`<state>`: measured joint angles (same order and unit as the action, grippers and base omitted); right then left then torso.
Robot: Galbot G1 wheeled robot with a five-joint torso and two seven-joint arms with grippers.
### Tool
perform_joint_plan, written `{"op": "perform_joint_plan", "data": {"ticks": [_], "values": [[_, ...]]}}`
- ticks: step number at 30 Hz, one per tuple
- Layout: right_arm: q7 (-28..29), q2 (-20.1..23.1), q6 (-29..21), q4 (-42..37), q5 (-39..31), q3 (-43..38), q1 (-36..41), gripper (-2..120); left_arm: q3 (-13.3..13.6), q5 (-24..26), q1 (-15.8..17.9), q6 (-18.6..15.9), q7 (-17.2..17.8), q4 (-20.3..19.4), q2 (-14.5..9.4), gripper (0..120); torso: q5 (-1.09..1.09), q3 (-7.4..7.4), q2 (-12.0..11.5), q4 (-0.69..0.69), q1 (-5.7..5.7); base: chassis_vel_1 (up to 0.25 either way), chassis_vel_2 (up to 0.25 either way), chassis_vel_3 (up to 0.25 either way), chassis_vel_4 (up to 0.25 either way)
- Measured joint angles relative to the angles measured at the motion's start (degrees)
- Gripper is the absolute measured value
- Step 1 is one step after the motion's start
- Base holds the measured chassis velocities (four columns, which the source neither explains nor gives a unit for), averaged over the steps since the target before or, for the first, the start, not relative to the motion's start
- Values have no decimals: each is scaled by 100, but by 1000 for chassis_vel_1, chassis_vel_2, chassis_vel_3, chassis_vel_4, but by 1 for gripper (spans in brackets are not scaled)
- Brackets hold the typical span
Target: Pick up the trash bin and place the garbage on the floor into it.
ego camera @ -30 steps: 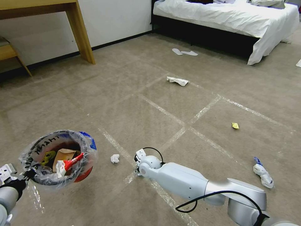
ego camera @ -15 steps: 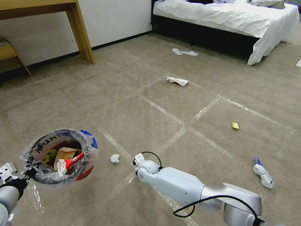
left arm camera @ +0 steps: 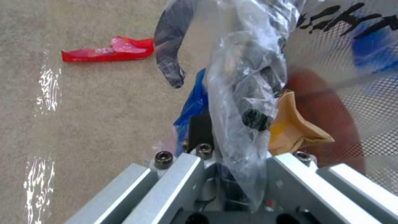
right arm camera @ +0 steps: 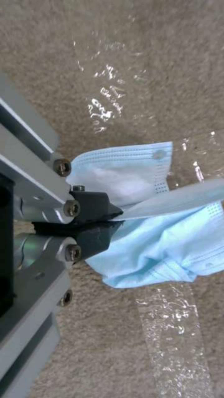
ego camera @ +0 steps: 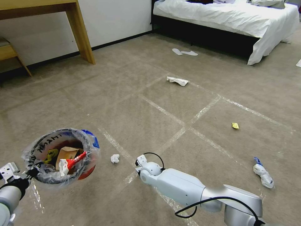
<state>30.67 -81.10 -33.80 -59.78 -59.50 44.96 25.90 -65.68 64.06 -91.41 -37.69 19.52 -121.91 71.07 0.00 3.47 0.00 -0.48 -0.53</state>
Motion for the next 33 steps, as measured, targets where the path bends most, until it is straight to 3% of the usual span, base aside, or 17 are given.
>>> {"op": "perform_joint_plan", "data": {"ticks": [5,13,17,19,23,25,31,33], "values": [[21,137,60,-309,-39,-122,-7,0,1,-7,-1,0,7,57,-6,0,0,0,0,0,0,0,0,0,0],[366,843,73,-2341,-641,-912,-286,0,-1,5,16,-27,54,143,-95,0,1,0,0,1,0,0,0,0,0],[433,1067,68,-2878,-762,-1211,-376,0,0,6,19,-29,56,146,-101,0,0,0,0,0,0,0,0,0,0],[481,1467,48,-3702,-1001,-1678,-498,0,1,8,20,-31,58,148,-115,0,0,0,0,1,0,0,0,0,0],[487,1741,45,-4203,-1142,-2008,-560,0,1,9,16,-32,58,149,-129,0,1,0,0,-1,0,0,0,0,0],[410,2037,144,-4790,-1381,-2439,-624,0,11,13,12,-36,58,144,-143,0,1,0,0,-1,0,0,0,0,0],[48,2244,455,-5391,-1619,-2782,-742,0,36,14,10,-42,63,125,-146,0,1,0,0,0,0,0,0,0,0],[-315,2327,759,-5760,-1866,-2859,-890,0,54,13,10,-47,68,92,-142,0,0,0,0,0,0,0,0,0,0]]}}
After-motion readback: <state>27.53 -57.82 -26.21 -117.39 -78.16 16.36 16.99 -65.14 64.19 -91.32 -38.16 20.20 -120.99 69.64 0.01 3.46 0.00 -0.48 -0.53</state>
